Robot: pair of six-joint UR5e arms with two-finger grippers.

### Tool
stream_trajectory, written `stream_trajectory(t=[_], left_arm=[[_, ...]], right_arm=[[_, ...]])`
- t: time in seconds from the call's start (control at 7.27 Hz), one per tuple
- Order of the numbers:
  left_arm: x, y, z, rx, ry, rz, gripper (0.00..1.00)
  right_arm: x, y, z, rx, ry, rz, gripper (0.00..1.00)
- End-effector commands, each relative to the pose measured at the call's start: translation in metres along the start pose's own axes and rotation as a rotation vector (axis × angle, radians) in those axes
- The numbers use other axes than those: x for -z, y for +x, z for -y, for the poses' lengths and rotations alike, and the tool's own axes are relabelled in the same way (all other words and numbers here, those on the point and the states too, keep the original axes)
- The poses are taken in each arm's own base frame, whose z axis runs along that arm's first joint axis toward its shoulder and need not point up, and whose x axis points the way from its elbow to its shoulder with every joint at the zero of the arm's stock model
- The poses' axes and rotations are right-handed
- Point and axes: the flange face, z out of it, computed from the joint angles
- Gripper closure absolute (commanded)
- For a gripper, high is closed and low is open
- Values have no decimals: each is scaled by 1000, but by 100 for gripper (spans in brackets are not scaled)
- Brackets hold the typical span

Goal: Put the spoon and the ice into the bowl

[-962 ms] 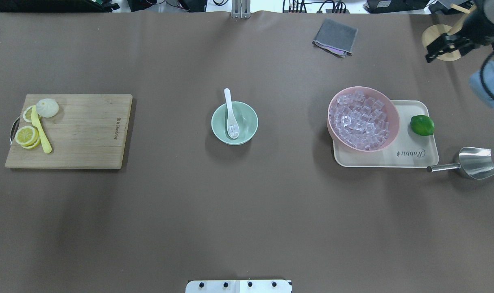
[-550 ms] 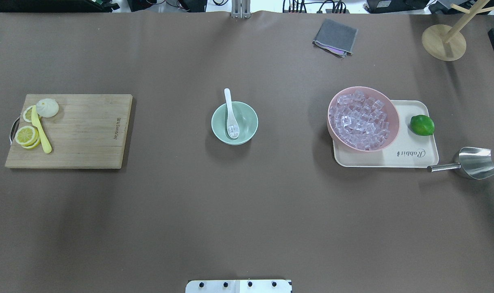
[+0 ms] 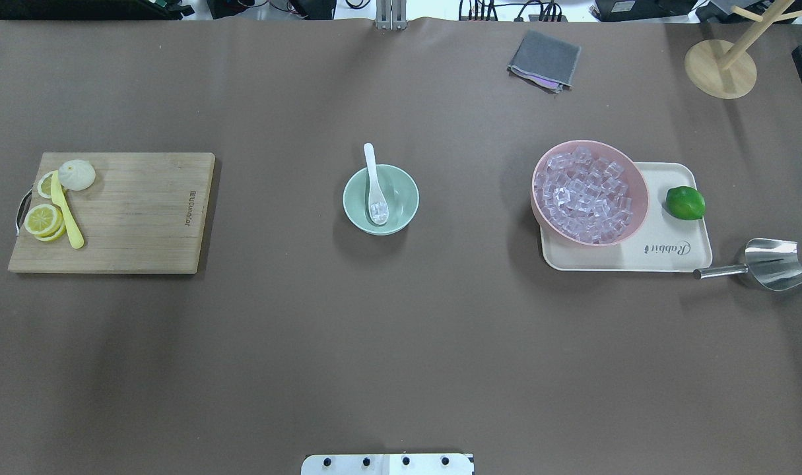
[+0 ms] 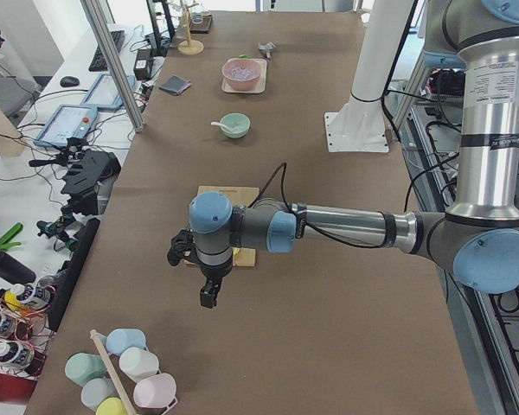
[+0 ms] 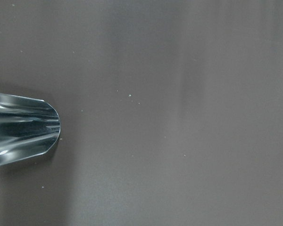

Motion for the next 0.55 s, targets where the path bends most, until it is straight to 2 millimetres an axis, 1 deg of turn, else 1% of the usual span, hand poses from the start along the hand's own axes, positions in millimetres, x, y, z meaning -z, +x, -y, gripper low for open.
stream_trajectory(t=[0.0,0.14,0.28,0.41], left_arm=[[-7,-2,-5,4,-11,-21,1],[-4,-1,-6,2,-7,-22,1],[-4,1,-19,3,-8,-21,1],[-1,5,-23,-4,-1,-18,1]], right_arm=[[-10,7,-1,-6,-14,8,0],[-6,-4,15,14,-9,26,0],[-4,-19,29,34,-11,51,0],[7,-33,53,33,-27,68,0]])
